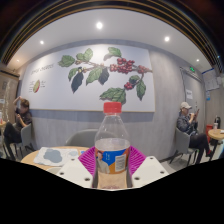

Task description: Pour water

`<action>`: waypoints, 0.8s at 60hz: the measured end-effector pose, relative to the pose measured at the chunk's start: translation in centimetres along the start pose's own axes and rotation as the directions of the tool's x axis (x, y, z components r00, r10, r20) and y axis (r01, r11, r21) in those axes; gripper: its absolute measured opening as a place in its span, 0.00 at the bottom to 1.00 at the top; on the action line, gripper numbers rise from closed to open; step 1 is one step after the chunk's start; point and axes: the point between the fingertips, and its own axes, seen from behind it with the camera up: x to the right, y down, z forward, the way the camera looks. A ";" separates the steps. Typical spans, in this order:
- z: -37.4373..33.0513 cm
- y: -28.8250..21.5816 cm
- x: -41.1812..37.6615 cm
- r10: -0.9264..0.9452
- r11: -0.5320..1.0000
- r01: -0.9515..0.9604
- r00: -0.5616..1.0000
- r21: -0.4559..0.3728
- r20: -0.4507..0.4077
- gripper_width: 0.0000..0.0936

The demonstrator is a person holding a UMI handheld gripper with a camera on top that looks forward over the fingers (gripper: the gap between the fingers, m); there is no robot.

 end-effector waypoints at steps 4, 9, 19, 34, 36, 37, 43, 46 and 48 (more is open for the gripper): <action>0.3 1.3 -1.3 -0.005 0.999 0.005 1.000 -0.039 0.010 0.41; 0.1 1.0 -0.5 0.002 1.000 -0.001 1.000 -0.014 0.007 0.41; -0.4 0.6 -0.1 0.028 1.000 -0.027 0.999 -0.011 0.020 0.41; -1.4 1.9 -0.5 -0.018 0.995 0.021 0.999 -0.097 0.028 0.90; -2.1 1.8 -0.7 -0.011 0.994 0.015 0.999 -0.106 0.035 0.91; -2.6 1.9 -0.9 -0.010 0.993 0.015 0.999 -0.113 0.042 0.91; -6.5 1.9 -1.8 -0.005 0.988 0.018 0.996 -0.153 0.084 0.91; -8.1 1.5 -2.1 -0.002 0.987 0.018 0.995 -0.157 0.098 0.91; -9.9 1.3 -2.2 0.002 0.987 0.014 0.995 -0.158 0.104 0.91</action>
